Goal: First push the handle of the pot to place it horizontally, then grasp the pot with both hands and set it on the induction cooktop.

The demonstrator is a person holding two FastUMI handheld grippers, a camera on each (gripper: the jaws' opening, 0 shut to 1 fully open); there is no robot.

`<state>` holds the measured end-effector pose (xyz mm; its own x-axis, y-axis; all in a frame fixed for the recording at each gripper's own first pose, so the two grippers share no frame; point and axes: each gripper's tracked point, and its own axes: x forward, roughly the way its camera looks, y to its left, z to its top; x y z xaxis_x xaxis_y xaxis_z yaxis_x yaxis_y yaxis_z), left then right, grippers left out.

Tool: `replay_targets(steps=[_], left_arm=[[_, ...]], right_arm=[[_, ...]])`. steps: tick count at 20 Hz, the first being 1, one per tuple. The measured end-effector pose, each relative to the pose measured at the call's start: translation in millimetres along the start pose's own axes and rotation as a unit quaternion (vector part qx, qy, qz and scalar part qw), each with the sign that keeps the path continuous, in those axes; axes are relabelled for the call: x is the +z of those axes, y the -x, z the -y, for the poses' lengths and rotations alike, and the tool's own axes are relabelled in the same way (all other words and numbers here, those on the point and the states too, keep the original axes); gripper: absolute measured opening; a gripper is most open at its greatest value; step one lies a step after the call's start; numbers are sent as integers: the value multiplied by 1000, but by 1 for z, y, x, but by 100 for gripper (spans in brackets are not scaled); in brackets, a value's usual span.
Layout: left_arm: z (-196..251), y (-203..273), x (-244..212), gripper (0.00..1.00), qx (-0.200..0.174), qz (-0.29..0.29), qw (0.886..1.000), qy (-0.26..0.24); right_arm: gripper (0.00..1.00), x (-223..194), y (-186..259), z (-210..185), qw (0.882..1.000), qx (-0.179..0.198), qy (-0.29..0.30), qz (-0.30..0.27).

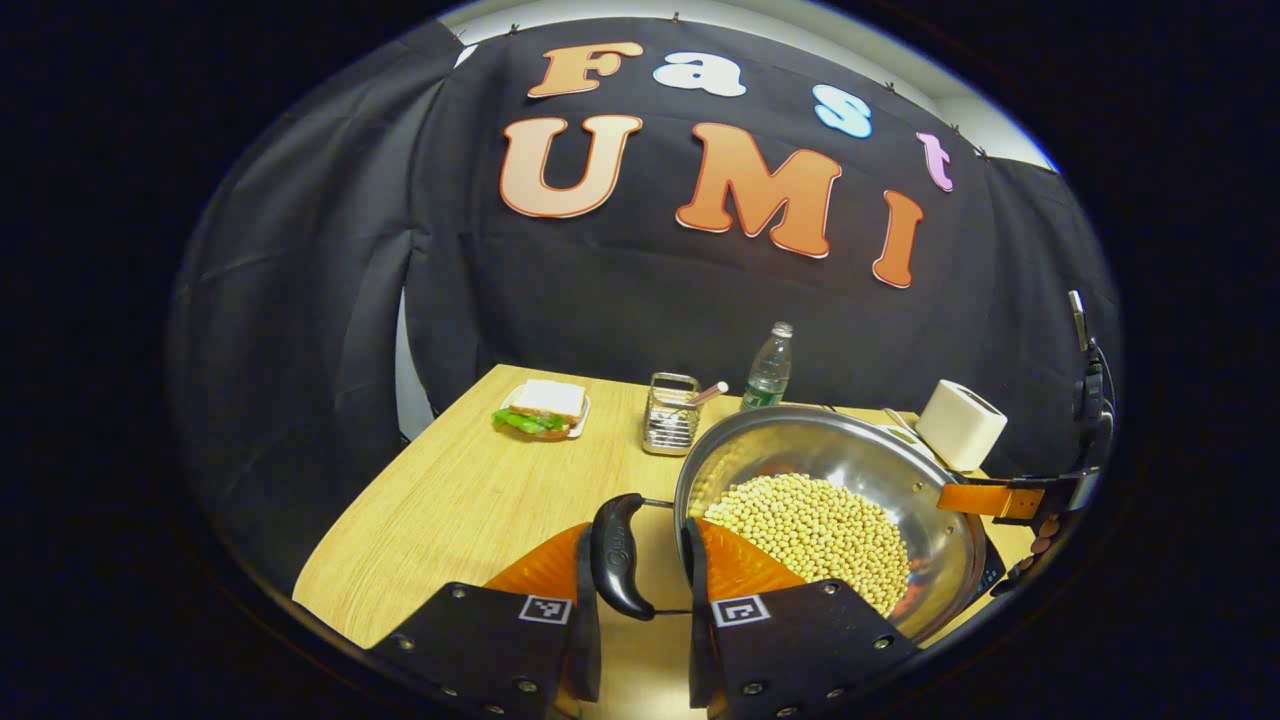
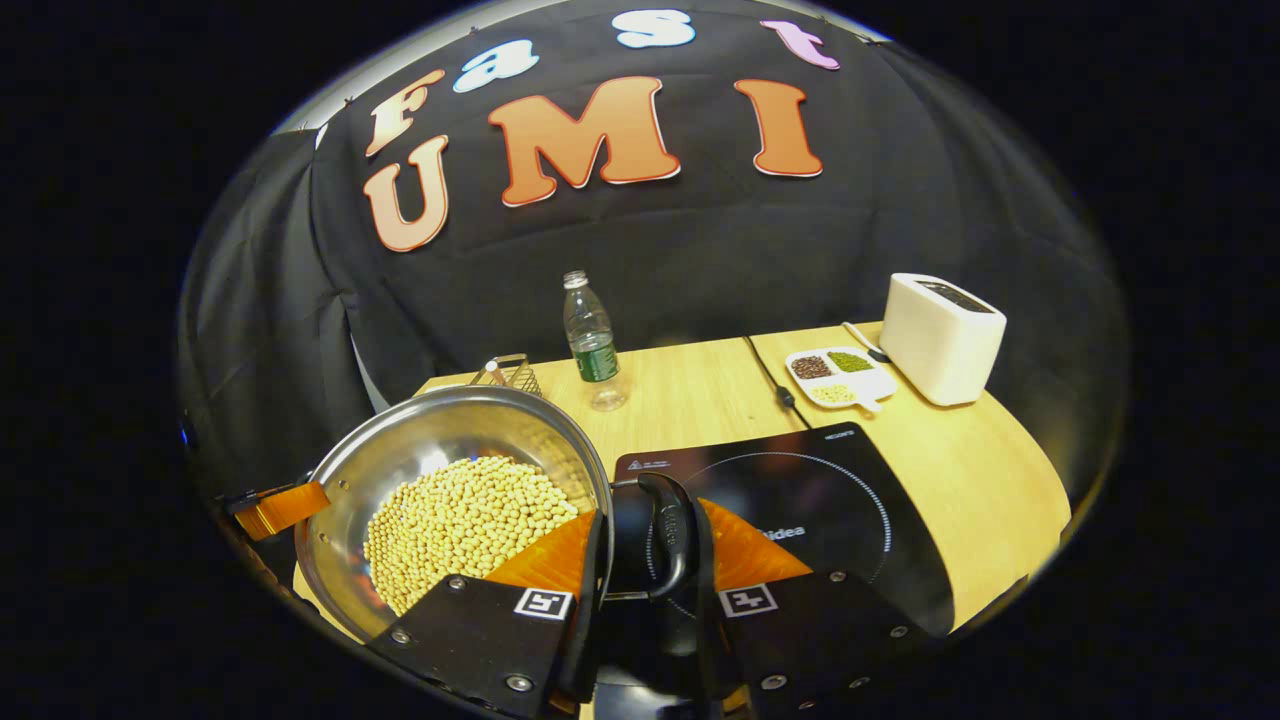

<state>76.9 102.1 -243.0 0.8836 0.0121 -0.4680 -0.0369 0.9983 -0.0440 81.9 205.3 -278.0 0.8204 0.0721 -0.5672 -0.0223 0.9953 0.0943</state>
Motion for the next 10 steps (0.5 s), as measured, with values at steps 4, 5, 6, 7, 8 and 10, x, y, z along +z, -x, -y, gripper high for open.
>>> replay_targets(steps=[4,5,6,7,8,10], left_arm=[[55,-2,3,35,-24,-2,1000,-8],[71,-4,2,35,-31,-3,999,-12],[87,-6,2,35,-39,-4,999,-15],[104,-9,0,35,-46,-5,999,-18],[120,-12,-2,35,-54,-8,998,-21],[149,-18,-12,35,-68,-16,997,-26]], right_arm=[[39,4,17,56,999,-20,-25,8],[39,4,21,70,999,-25,-32,9],[39,3,24,84,999,-31,-40,10],[39,5,28,102,998,-40,-48,14],[39,5,31,118,997,-47,-54,16],[39,2,34,149,996,-61,-67,15]])
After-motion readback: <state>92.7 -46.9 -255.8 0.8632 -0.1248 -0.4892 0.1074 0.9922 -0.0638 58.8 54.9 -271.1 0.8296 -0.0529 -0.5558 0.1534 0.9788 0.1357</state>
